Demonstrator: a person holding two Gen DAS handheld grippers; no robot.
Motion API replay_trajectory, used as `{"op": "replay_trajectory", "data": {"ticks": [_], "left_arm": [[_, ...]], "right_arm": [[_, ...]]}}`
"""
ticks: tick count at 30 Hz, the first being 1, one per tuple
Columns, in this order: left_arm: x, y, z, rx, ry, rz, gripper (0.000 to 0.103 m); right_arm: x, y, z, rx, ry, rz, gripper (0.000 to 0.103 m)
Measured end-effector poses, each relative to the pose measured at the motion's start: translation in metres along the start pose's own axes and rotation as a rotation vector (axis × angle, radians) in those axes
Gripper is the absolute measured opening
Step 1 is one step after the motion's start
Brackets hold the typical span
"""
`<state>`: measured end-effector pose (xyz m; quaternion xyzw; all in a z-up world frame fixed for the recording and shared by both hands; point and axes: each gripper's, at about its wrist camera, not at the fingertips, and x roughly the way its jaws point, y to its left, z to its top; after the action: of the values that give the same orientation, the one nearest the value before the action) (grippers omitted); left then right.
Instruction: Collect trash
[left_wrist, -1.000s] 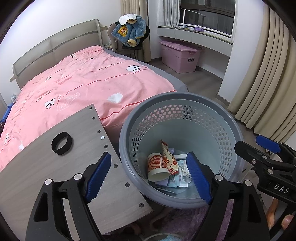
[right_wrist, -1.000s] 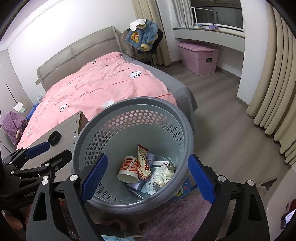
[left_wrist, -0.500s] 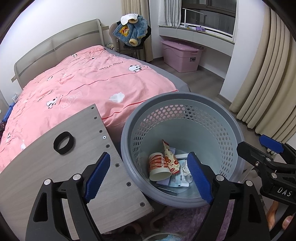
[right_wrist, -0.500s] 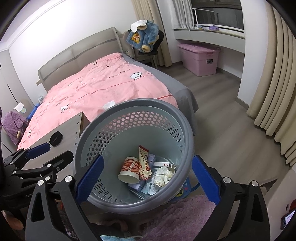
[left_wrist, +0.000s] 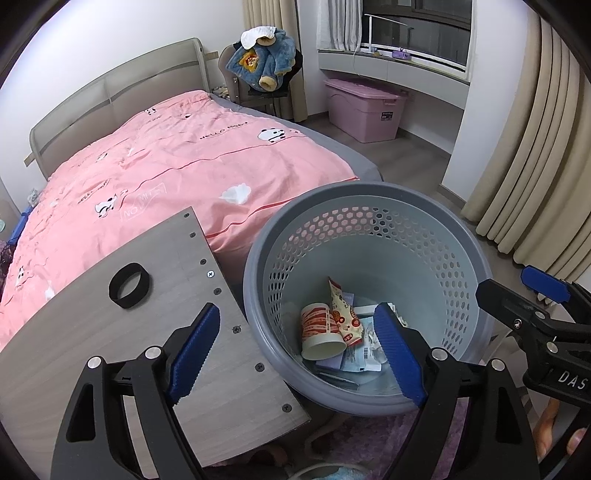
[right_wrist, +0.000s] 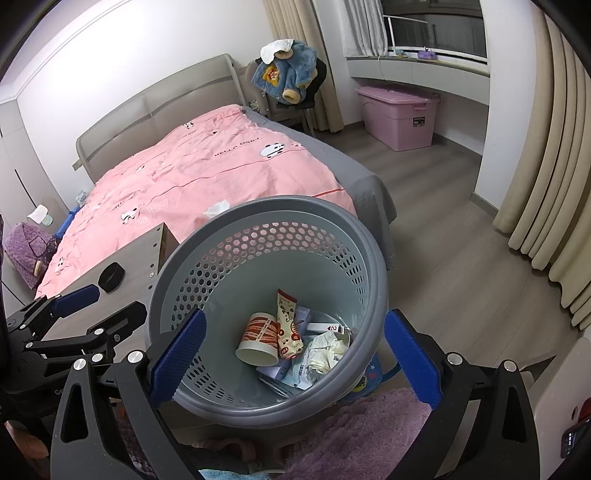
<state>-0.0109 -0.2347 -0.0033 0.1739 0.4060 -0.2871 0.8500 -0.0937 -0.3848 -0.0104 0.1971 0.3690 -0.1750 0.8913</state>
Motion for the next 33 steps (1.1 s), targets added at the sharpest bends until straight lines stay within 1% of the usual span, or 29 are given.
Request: {"op": "replay_trajectory", "data": {"ticks": [8, 21, 33], "left_arm": [[0.0003, -0.0011, -0.0004, 0.008, -0.011, 0.014, 0.082], [0.0012, -0.0014, -0.0009, -0.005, 0.000, -0.001, 0.082], [-0.0002, -0.0009, -0.0014, -0.007, -0.005, 0.009, 0.082]], "right_arm": [[0.0000, -0.0001, 0.0000, 0.000, 0.001, 0.000, 0.095], [0.0004, 0.0002, -0.0002, 0.001, 0.002, 0.001, 0.095], [0.0012, 0.0010, -0.0014, 0.000, 0.005, 0.001, 0.095]]}}
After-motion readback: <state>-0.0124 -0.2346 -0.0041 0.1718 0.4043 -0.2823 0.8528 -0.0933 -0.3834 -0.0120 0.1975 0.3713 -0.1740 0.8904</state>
